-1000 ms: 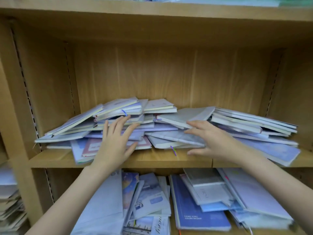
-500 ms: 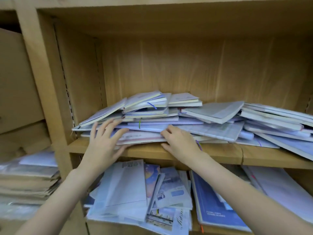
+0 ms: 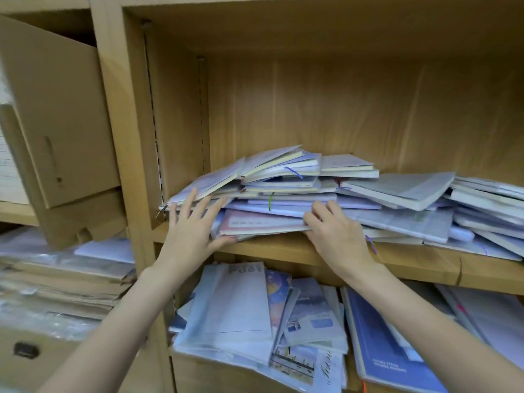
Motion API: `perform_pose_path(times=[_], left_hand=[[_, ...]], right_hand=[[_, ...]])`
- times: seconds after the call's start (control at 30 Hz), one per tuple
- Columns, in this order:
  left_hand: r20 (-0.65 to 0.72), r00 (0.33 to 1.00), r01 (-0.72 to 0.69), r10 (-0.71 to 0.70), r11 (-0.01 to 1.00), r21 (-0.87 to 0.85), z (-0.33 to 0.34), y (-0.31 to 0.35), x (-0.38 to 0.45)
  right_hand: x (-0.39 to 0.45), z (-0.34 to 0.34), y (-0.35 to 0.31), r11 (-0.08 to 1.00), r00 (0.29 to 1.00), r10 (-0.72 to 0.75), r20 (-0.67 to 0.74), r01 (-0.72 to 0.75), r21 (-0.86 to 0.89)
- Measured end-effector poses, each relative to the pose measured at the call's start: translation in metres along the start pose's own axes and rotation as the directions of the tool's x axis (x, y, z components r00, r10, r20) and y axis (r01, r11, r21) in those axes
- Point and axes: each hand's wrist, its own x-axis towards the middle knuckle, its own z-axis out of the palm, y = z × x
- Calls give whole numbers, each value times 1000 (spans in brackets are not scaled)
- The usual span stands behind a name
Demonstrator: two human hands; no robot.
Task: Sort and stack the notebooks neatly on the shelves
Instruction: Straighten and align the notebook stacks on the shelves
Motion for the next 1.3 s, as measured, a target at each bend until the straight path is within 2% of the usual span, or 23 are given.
perform_pose_path(times=[0.1,0.2,0.27,0.33,0.37,0.4,0.47,0.5,0.53,0.6,0.7,0.77,0.83,0.87,0.93,0.97,1.0,1.03,1.07,1.1,1.17,1.3], left_hand=[[-52,999,-16,14,999,-32,0,6,-5],[-231,972,-55,28,992,-111,1,28,-23],[-303,949,-137,81,977,-166,11,53,-47],[-300,942,-218,149,953,-212,35,79,-75],[-260,949,-238,177,944,-229,50,92,-88],[-204,958,-249,203,940,-234,67,102,-100],[-50,974,-228,222,953,-200,98,117,-116],[38,975,-211,220,963,-167,110,121,-119],[131,969,-192,210,971,-141,119,122,-122],[286,943,-149,168,985,-88,133,116,-125],[496,865,-89,80,996,-5,152,99,-133],[541,838,-123,70,990,62,156,96,-131],[571,820,-116,36,988,105,160,99,-125],[631,776,-121,13,984,128,162,99,-123],[694,720,-135,-16,977,163,163,102,-118],[683,731,-149,-1,976,162,165,101,-118],[665,746,-168,20,973,160,167,98,-119],[631,774,-186,47,970,156,167,96,-119],[614,786,-207,73,967,150,166,93,-118],[624,776,-225,97,966,130,166,89,-117],[591,795,-212,133,975,66,168,79,-116],[519,839,-120,161,986,-112,165,65,-110]], right_hand=[[-8,-6,1,999,998,-24,55,22,27],[-34,-28,6,992,999,-29,-29,33,122],[-73,-39,11,975,996,-17,-93,37,217],[-121,-38,17,957,1000,7,-13,-3,290],[-145,-33,21,949,994,36,104,-66,308],[-170,-24,26,937,963,76,260,-158,312],[-209,-1,35,895,815,143,562,-349,278],[-221,12,38,873,744,151,651,-409,266],[-228,25,38,853,701,148,698,-448,269],[-225,51,31,820,661,135,739,-493,291],[-208,95,7,706,552,122,825,-632,319],[-195,125,-7,619,477,154,865,-729,292],[-184,147,-19,644,366,167,916,-744,180],[-181,153,-23,691,301,147,942,-713,119],[-180,157,-27,834,223,93,970,-550,46],[-181,155,-27,880,236,100,966,-474,25],[-182,157,-25,906,286,131,949,-423,3],[-182,158,-23,929,366,157,917,-369,-12],[-184,160,-22,958,475,160,865,-285,-21],[-182,161,-20,987,554,111,825,-156,-28],[-187,167,-17,994,723,-20,690,87,-61],[-182,173,-1,954,814,-219,539,294,-56]])
